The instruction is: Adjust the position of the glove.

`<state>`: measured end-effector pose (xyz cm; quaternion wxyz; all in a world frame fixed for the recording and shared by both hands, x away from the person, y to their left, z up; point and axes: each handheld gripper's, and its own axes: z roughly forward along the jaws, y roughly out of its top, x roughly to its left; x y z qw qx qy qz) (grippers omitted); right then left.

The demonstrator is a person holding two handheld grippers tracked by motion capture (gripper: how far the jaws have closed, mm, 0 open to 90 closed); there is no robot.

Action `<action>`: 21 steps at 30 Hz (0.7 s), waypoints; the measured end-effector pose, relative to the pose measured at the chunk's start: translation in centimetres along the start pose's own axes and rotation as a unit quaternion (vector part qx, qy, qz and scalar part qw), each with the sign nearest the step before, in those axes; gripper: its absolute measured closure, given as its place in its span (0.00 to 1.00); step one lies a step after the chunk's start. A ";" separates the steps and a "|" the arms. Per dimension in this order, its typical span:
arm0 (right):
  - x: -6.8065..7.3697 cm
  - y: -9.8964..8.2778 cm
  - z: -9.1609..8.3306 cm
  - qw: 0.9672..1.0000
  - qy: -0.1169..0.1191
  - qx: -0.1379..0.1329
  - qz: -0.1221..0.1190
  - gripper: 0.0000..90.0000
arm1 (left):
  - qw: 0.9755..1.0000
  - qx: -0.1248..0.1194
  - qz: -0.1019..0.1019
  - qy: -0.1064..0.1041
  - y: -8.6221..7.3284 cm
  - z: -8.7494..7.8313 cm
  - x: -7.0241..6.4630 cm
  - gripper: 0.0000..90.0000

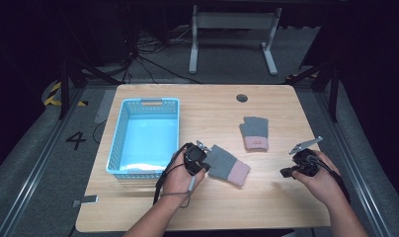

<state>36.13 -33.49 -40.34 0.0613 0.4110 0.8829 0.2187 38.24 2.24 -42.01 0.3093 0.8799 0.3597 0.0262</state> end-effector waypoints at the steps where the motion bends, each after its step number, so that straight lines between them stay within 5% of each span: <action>1: 0.0 0.0 0.0 1.000 0.000 0.000 0.000 1.00 | 1.000 0.000 0.000 0.000 0.0 0.0 0.0 0.98; 8: 0.4 -0.5 -0.1 1.000 0.003 0.004 -0.008 1.00 | 0.999 0.034 0.004 0.017 0.2 1.8 -0.4 1.00; 21: 0.4 -0.7 0.0 1.000 0.004 0.007 -0.008 1.00 | 0.999 0.047 0.002 0.022 0.2 2.2 0.1 1.00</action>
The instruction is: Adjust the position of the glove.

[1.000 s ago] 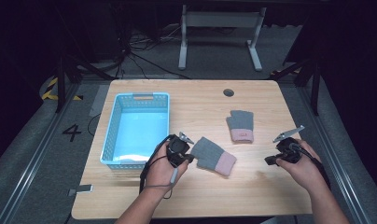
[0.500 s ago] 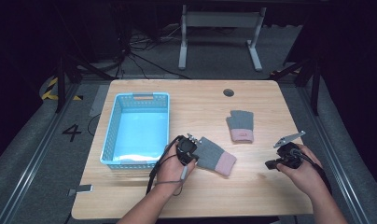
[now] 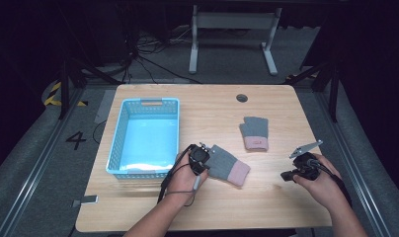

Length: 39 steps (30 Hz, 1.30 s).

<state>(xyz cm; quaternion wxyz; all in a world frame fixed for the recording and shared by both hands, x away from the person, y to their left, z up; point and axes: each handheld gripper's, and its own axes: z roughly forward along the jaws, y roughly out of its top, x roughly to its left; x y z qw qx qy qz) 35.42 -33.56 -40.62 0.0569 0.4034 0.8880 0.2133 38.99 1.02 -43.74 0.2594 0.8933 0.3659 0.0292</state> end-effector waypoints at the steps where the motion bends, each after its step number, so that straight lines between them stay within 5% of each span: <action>1: 0.0 0.0 0.0 1.000 0.000 0.000 0.000 1.00 | 1.000 0.001 0.001 -0.001 0.0 0.0 0.0 1.00; 15: 0.0 0.0 0.0 1.000 0.000 -0.004 -0.002 1.00 | 1.000 0.022 0.006 -0.021 0.0 0.5 -0.4 1.00; 23: 0.1 0.2 0.0 1.000 0.001 -0.003 -0.004 1.00 | 0.998 0.045 0.032 -0.032 0.2 0.7 -1.8 1.00; 39: 0.2 0.2 0.3 1.000 0.003 0.000 -0.008 1.00 | 0.993 0.050 0.087 -0.055 0.6 1.3 -4.5 1.00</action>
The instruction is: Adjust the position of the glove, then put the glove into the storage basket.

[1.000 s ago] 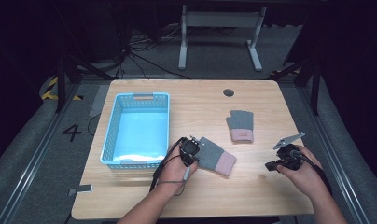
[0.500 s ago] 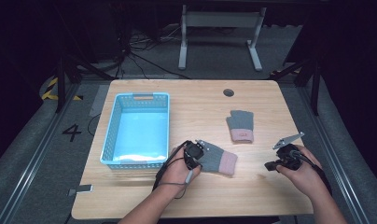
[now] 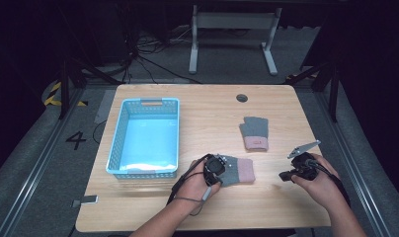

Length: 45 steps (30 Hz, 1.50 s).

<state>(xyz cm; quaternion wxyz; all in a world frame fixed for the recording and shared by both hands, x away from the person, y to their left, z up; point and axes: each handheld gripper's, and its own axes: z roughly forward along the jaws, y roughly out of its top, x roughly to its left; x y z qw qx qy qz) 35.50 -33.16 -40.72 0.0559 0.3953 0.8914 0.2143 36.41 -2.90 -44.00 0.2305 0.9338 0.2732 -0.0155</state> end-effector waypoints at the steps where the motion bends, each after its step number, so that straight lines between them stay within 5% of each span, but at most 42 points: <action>1: 0.0 0.0 0.0 1.000 0.000 0.000 0.000 1.00 | 1.000 0.001 0.003 -0.001 0.0 0.0 -0.1 1.00; 10: 0.0 0.0 -0.1 1.000 0.001 0.000 0.001 1.00 | 1.000 -0.005 -0.003 -0.006 -0.1 -0.9 -0.1 0.98; 21: -0.3 -0.1 -0.5 1.000 -0.011 -0.016 0.011 1.00 | 0.999 -0.042 -0.001 -0.004 -0.1 -4.5 -0.2 0.79; 36: -0.3 0.0 -0.6 1.000 -0.009 -0.025 0.011 1.00 | 0.998 -0.055 -0.006 0.010 -0.4 -6.0 -0.4 0.79; 45: 0.5 2.2 -0.6 0.999 0.006 -0.039 -0.009 1.00 | 0.998 -0.056 -0.028 0.005 -1.3 -7.6 -0.3 0.75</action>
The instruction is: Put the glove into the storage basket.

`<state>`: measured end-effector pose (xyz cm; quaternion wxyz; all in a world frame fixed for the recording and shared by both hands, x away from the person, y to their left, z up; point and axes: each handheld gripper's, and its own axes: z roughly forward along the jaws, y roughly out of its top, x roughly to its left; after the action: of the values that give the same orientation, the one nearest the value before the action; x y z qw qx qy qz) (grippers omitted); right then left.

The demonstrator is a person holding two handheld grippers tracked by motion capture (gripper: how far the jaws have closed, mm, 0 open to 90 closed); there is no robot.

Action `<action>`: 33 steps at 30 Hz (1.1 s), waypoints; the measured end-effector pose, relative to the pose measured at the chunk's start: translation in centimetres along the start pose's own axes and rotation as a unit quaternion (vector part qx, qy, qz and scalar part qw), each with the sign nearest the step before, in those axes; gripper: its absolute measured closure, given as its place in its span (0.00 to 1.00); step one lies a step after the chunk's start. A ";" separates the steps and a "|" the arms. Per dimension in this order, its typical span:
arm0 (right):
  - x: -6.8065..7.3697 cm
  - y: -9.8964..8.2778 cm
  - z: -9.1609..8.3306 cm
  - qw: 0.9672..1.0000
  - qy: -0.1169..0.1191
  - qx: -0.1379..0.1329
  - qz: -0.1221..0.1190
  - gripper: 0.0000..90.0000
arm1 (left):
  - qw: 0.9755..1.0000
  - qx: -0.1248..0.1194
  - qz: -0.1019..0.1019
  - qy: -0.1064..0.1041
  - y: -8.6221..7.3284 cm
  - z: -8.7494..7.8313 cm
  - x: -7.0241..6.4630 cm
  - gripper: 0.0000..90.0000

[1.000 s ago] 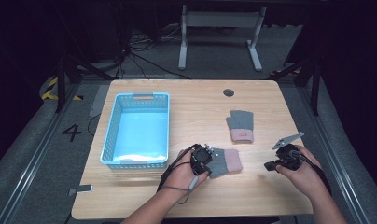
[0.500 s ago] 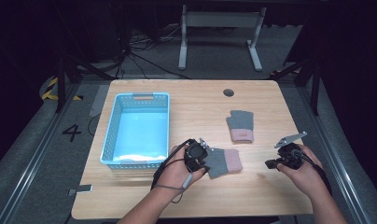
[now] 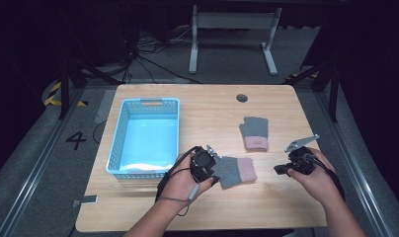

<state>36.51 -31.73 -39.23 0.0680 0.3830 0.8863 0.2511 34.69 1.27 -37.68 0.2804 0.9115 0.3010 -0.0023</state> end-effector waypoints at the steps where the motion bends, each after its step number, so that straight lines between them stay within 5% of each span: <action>1: 0.1 0.3 0.0 1.000 0.002 0.000 -0.001 1.00 | 1.000 0.001 -0.002 0.001 -0.1 -0.3 0.0 0.74; 14: -0.5 5.5 1.6 1.000 0.014 -0.008 -0.023 1.00 | 0.999 0.009 -0.028 0.015 -2.0 -2.3 1.1 0.73; 21: -1.7 8.1 4.6 0.999 0.017 -0.021 -0.017 1.00 | 0.998 0.010 -0.052 0.021 -3.4 -2.9 1.9 0.72; 33: -2.5 9.8 7.6 1.000 0.019 -0.015 -0.009 1.00 | 0.998 0.007 -0.062 0.019 -3.8 -3.0 2.5 0.72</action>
<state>46.93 -24.80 -41.11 0.0594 0.3691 0.8871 0.2708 34.14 6.71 -37.52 0.2670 0.8931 0.3620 -0.0040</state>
